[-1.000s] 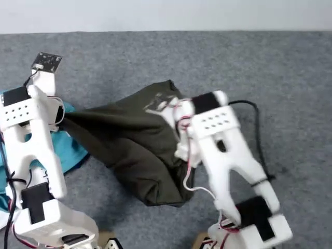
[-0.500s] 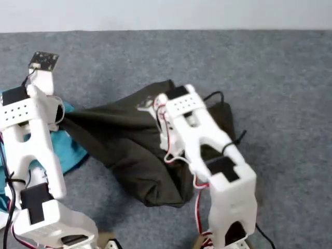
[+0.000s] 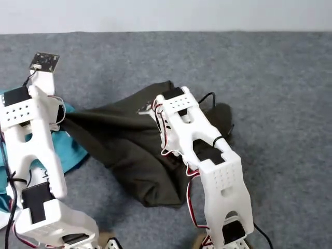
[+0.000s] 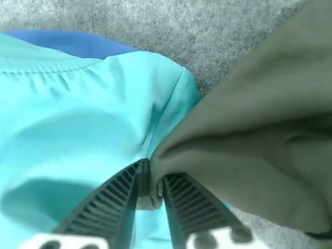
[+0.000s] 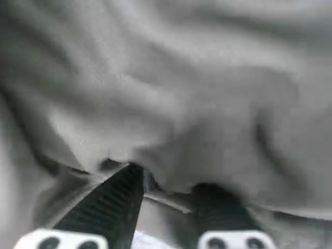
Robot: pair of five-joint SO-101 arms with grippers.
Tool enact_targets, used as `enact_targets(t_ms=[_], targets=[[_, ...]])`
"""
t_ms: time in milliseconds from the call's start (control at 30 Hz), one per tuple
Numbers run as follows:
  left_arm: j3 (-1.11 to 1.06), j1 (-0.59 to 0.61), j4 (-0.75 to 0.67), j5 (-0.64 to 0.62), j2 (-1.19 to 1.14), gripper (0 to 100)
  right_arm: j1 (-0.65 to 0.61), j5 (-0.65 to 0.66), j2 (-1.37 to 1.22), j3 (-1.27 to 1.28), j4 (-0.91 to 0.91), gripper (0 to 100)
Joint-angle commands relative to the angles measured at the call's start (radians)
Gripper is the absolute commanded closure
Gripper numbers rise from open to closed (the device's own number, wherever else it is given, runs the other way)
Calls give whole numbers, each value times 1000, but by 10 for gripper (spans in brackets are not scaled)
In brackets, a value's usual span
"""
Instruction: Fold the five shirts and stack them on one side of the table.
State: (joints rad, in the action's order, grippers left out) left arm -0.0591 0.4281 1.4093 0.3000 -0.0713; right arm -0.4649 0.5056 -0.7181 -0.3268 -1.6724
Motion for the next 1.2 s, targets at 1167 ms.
enact_targets(t_ms=[1167], targets=[[19, -55, 81, -8, 238, 995, 237, 227, -1, -806, 77, 798]])
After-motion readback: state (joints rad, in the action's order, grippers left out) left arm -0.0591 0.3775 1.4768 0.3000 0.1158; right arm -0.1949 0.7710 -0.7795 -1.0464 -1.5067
